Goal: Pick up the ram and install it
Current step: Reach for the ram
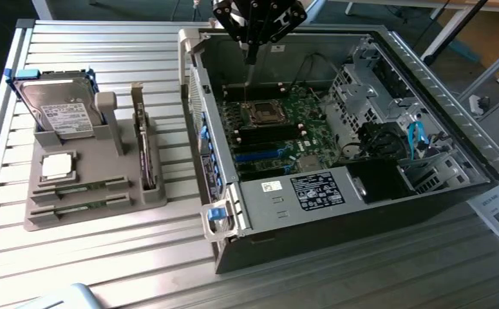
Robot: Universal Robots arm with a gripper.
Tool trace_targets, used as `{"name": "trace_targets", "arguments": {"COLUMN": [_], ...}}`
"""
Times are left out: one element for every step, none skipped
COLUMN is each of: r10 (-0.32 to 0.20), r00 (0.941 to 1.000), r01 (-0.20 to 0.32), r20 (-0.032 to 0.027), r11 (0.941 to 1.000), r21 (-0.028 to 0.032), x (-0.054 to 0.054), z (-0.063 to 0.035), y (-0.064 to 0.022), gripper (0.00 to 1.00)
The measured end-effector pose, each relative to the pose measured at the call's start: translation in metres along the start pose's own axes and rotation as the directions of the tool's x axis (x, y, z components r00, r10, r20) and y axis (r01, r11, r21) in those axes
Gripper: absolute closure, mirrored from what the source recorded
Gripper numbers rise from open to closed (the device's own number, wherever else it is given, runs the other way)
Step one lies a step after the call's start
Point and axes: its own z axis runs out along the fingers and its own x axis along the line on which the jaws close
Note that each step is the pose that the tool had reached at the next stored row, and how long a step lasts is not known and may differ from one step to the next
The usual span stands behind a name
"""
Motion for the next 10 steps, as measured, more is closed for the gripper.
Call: {"name": "trace_targets", "arguments": {"r10": [0.0,0.0,0.0,0.0,0.0,0.0,0.0,0.0,0.0,0.0], "r00": [1.0,1.0,1.0,1.0,1.0,1.0,1.0,1.0,1.0,1.0], "r01": [0.0,0.0,0.0,0.0,0.0,0.0,0.0,0.0,0.0,0.0], "r20": [0.0001,0.0,0.0,0.0,-0.0001,-0.0001,-0.0002,-0.0003,-0.0005,-0.0007], "r11": [1.0,1.0,1.0,1.0,1.0,1.0,1.0,1.0,1.0,1.0], "r21": [-0.0001,-0.0001,0.0,0.0,0.0001,0.0,0.0,0.0,0.0001,0.0001], "x": [0.002,0.004,0.005,0.007,0.008,0.01,0.013,0.017,0.019,0.02], "z": [0.0,-0.0001,-0.0001,-0.0002,-0.0002,-0.0003,-0.0003,-0.0004,-0.0004,-0.0004], "y": [-0.0002,-0.0003,-0.0004,-0.0005,-0.0006,-0.0008,-0.001,-0.0013,-0.0015,-0.0016], "gripper": [0.9,0.9,0.9,0.9,0.9,0.9,0.9,0.9,0.9,0.9]}}
